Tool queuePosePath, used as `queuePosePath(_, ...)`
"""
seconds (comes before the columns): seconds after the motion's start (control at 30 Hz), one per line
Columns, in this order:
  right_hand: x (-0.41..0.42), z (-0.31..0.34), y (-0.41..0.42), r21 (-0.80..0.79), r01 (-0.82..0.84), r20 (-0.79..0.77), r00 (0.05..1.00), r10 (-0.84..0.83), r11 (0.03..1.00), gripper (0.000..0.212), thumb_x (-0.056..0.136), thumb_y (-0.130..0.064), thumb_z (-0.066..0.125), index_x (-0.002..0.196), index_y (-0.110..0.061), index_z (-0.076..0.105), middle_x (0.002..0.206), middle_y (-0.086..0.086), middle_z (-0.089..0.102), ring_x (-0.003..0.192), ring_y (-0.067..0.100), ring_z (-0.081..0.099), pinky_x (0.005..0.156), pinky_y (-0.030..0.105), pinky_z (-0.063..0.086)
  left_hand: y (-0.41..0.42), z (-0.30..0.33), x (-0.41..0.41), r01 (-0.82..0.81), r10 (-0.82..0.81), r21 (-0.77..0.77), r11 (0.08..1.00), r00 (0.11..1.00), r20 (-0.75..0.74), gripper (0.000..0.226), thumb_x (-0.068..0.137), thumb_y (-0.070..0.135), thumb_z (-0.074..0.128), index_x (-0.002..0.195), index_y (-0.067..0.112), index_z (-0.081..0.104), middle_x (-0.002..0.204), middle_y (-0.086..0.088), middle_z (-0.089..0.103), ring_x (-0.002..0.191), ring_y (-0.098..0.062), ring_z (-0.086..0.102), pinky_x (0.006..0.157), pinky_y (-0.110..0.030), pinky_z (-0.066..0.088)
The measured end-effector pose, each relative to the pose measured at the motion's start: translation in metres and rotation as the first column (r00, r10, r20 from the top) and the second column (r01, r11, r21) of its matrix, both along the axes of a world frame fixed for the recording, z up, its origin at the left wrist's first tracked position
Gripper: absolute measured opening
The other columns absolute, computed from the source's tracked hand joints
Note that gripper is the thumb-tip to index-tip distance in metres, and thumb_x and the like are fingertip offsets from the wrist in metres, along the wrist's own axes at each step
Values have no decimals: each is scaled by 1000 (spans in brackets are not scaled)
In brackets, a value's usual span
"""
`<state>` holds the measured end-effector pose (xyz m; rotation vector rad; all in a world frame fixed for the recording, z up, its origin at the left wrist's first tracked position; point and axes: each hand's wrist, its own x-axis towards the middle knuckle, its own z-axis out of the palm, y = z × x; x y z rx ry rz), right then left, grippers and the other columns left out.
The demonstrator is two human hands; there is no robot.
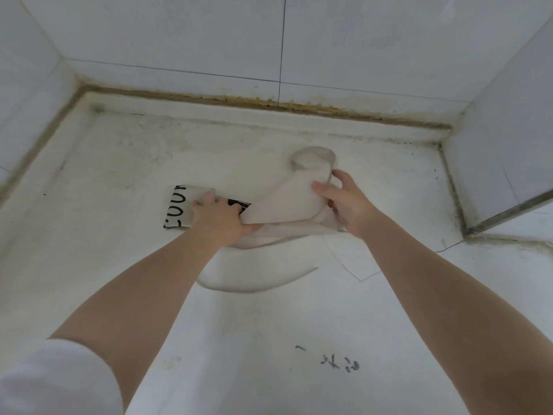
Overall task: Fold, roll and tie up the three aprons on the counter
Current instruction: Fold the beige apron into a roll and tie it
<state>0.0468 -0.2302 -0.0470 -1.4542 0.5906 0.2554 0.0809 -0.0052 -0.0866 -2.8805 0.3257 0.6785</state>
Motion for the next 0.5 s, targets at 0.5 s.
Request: queuePosePath(0.5,-1,1,-36,288,-52,79,996,31,956,21,79,5,40,95,-4,51,52,1,53,48,12,51,57,24,48,10,-11,8,107,-116,87,991,986,119,75,77,80,31,117,18,43,118,-7,57,113,-31,52,95,-52,38)
